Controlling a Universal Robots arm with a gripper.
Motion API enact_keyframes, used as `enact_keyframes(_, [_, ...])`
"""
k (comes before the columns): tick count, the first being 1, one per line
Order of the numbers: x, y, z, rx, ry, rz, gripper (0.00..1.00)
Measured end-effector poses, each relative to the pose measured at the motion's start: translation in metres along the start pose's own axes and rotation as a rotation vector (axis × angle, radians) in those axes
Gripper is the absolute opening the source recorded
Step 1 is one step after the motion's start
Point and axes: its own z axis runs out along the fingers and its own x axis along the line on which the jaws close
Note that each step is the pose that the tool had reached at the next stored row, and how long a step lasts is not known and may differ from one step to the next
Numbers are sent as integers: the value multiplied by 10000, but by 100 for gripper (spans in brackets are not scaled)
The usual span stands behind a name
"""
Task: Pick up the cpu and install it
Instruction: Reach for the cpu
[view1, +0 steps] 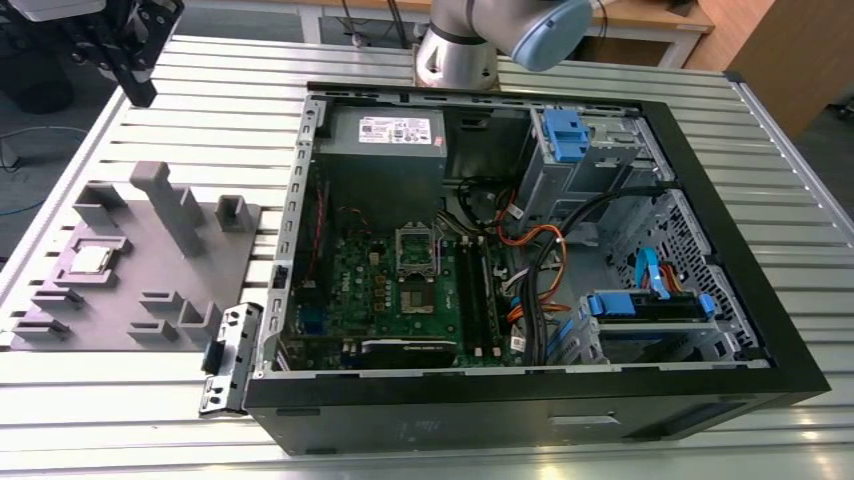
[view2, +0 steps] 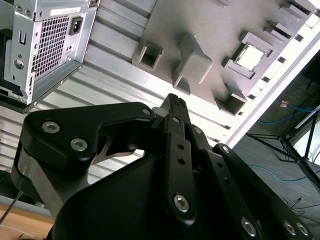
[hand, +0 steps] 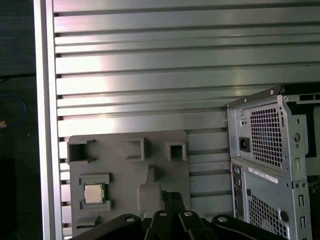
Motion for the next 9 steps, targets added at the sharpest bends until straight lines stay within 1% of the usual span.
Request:
enact_keyframes(5, [75,-7,15,1,1,0,11])
enact_keyframes(9, [143,-13,48,1,1,0,11])
